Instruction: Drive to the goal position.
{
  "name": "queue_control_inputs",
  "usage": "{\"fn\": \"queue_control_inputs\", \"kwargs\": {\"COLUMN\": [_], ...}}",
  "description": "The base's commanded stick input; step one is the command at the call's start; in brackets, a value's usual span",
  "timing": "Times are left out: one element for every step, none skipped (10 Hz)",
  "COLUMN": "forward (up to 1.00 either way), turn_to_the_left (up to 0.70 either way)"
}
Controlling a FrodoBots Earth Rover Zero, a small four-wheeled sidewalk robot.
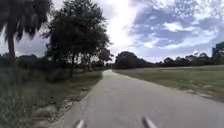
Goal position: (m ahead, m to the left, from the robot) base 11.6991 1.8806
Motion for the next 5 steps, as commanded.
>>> {"fn": "queue_control_inputs", "kwargs": {"forward": [0.70,0.70,0.70,0.70,0.70], "turn_to_the_left": [0.00,0.00,0.00,0.00,0.00]}}
